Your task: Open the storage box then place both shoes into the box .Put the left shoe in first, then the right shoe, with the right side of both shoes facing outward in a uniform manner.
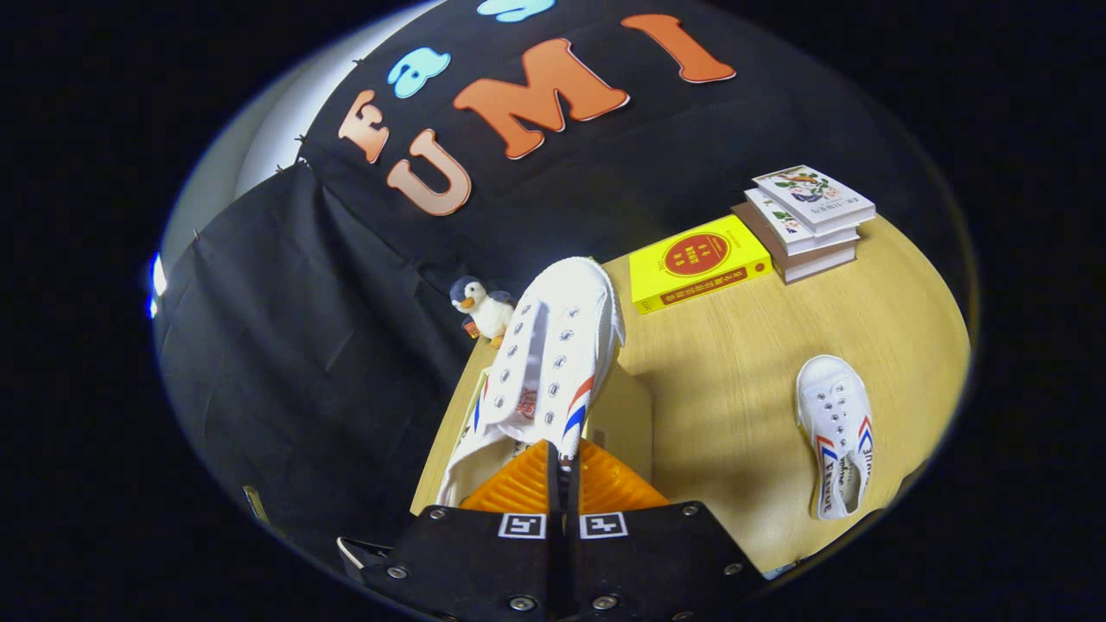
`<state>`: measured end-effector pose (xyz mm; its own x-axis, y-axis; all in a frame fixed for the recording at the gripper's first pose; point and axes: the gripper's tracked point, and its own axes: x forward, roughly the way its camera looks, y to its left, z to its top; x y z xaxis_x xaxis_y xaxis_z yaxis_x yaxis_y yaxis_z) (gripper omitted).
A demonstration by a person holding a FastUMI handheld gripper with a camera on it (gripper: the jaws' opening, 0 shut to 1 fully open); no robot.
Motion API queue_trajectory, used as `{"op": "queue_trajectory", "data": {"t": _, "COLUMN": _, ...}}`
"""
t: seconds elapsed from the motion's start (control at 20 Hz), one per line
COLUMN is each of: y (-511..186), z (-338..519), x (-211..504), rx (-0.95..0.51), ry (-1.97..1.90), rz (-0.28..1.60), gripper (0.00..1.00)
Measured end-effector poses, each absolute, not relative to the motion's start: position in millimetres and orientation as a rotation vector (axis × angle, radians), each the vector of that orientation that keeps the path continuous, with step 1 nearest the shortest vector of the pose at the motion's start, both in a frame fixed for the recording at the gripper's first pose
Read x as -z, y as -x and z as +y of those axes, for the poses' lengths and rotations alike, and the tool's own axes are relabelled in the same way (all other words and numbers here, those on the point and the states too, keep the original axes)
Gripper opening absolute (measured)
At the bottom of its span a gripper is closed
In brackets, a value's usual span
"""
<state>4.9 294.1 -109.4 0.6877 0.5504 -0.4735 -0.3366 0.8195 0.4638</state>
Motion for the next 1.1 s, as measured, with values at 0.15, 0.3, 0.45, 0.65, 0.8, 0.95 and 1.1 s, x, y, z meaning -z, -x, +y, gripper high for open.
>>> {"op": "queue_trajectory", "data": {"t": 0.15, "y": 3.8, "z": 332.2, "x": 120.9, "rx": -0.531, "ry": -0.329, "rz": 0.669, "gripper": 0.00}}
{"op": "queue_trajectory", "data": {"t": 0.3, "y": 9.4, "z": 362.4, "x": 143.1, "rx": -0.535, "ry": -0.286, "rz": 0.712, "gripper": 0.00}}
{"op": "queue_trajectory", "data": {"t": 0.45, "y": 12.1, "z": 383.3, "x": 166.9, "rx": -0.520, "ry": -0.239, "rz": 0.754, "gripper": 0.00}}
{"op": "queue_trajectory", "data": {"t": 0.65, "y": 9.5, "z": 399.4, "x": 191.2, "rx": -0.480, "ry": -0.190, "rz": 0.800, "gripper": 0.00}}
{"op": "queue_trajectory", "data": {"t": 0.8, "y": 9.3, "z": 409.9, "x": 207.5, "rx": -0.458, "ry": -0.159, "rz": 0.838, "gripper": 0.00}}
{"op": "queue_trajectory", "data": {"t": 0.95, "y": 9.4, "z": 416.2, "x": 220.9, "rx": -0.436, "ry": -0.119, "rz": 0.875, "gripper": 0.00}}
{"op": "queue_trajectory", "data": {"t": 1.1, "y": 9.7, "z": 416.0, "x": 232.5, "rx": -0.403, "ry": -0.067, "rz": 0.903, "gripper": 0.03}}
